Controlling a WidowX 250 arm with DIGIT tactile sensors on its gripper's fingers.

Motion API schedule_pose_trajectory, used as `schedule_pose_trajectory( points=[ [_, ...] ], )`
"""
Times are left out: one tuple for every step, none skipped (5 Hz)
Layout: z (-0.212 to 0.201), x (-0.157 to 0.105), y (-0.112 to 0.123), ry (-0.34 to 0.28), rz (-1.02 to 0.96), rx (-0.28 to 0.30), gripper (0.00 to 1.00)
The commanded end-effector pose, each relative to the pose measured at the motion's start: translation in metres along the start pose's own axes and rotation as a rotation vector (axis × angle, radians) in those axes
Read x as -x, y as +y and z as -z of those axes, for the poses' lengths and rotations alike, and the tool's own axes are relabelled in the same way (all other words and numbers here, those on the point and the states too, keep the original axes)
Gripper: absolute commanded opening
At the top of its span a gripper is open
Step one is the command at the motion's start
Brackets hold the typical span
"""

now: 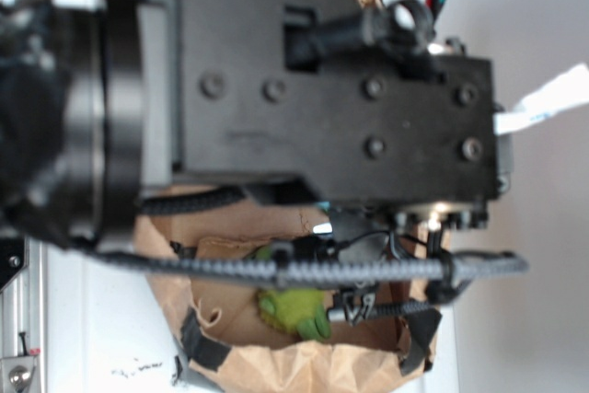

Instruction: Grab the green animal.

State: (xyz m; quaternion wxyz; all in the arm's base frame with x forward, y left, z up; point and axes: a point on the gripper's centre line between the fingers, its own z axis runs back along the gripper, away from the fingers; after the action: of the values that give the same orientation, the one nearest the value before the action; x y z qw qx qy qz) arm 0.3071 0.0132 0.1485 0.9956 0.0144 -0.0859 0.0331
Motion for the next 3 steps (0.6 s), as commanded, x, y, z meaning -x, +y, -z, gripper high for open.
schedule_pose_trajectory(
  points=[
    [-0.009,0.001,0.012,-0.113,0.226,0.042,1.00],
    [0.003,0.012,0.014,-0.131,0.477,0.064,1.00],
    [0.011,0.015,0.011,-0.144,0.723,0.108,1.00]
  ],
)
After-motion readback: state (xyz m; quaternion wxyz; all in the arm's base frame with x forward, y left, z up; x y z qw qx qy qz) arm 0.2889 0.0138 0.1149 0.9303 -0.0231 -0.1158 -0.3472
